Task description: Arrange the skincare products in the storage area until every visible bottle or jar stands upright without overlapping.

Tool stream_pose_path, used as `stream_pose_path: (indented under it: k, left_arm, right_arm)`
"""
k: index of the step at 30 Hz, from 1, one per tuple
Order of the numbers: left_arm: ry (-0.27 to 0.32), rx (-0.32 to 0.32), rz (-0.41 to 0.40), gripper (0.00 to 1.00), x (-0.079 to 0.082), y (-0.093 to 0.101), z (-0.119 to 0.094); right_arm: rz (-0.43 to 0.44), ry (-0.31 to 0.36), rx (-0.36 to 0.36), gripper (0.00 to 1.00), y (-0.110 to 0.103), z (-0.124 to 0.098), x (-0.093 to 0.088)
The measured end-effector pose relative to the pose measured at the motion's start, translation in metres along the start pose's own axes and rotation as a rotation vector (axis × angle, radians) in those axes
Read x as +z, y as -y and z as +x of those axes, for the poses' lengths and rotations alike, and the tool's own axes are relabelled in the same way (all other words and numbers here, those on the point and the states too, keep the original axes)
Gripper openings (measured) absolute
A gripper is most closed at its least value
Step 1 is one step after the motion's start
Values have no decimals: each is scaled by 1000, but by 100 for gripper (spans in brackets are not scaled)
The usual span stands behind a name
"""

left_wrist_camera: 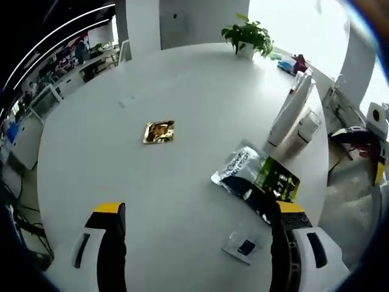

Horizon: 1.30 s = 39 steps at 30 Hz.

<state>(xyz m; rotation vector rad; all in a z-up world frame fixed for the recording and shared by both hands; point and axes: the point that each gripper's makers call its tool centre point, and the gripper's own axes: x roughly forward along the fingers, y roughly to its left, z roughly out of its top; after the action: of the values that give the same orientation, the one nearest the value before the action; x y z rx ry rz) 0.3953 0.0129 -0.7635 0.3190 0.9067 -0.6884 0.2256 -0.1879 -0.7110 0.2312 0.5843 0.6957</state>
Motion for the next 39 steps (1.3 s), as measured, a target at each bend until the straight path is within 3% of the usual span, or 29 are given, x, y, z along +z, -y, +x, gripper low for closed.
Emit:
stream_pose_path:
  k: [3,5,8,12,15,21,25,28,39]
  left_arm:
    - [-16,-8,-6,95,7,-10,14]
    - [-23,-8,-10,95,2,-5,14]
    - [-42,-7,-14,94,12,-20,33]
    - [-59,-3,-32,92,13,-31,43]
    - [-92,1,-43,88,5,-27,46]
    - [-109,12,-36,85,10,-28,55]
    - [-116,15,-32,82,17,-31,63]
    - [-109,14,-58,80,33,-45,76]
    - [-127,19,-66,73,53,-56,99]
  right_arm:
    - [1,-7,-2,93,0,1,-1]
    - [5,-8,-3,92,1,1,-1]
    - [19,-5,-4,92,2,1,-1]
    - [29,-6,-4,92,3,1,-1]
    - [43,0,-8,92,5,1,-1]
    - [28,-16,-10,91,4,2,-3]
    - [35,-13,-12,91,5,1,-3]
    - [42,-10,-14,91,6,1,-3]
    - [63,-5,-16,91,6,2,-2]
